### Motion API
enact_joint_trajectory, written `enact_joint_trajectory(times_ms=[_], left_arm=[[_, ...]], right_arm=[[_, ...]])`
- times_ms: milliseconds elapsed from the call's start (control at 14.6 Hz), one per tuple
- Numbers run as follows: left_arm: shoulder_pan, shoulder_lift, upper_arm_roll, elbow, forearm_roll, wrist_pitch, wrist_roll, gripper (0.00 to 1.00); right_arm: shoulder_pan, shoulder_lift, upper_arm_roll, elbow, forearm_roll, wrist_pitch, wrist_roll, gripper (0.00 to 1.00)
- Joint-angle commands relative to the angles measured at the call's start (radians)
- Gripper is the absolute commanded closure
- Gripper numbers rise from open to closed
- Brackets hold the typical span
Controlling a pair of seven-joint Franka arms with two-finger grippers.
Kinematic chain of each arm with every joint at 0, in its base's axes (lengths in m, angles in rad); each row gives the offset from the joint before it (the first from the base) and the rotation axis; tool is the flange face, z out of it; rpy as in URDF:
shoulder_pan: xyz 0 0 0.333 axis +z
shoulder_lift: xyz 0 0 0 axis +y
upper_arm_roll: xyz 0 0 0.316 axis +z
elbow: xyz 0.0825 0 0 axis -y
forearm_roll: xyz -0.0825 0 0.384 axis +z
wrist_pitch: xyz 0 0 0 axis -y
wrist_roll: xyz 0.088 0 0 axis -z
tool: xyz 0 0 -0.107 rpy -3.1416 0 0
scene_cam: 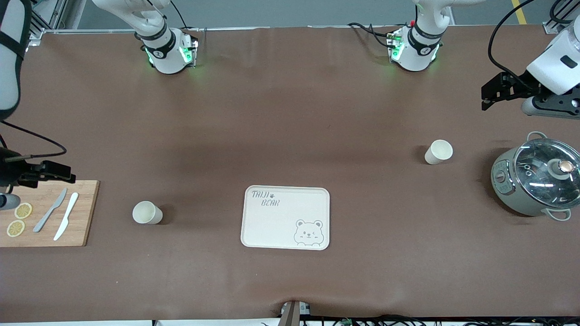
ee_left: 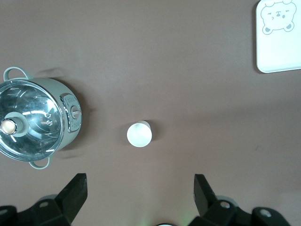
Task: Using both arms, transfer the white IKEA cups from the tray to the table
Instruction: 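Open the right gripper and raise it away from the cup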
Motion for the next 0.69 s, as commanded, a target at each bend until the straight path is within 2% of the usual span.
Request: enact_joint_trajectory(times_ms=[0,206,619], left_arm=[[0.005,0.003,0.001,0.008,-0.014,0.002,-0.004,0.00],[0.005,0.003,0.001,0.008,-0.012,0.002,-0.004,0.00],[0.005,0.003,0.001,0.008,-0.012,0.002,-0.007,0.00]], right_arm=[[0.028,-0.051,0.010,-0.005,-0.021,-0.018,0.078,0.00],[0.040,-0.086,0.012,-0.005,-0.061,-0.018,0.080,0.00],[0.016,-0.118,0.005,-0.015,-0.061,-0.068,0.087,0.00]])
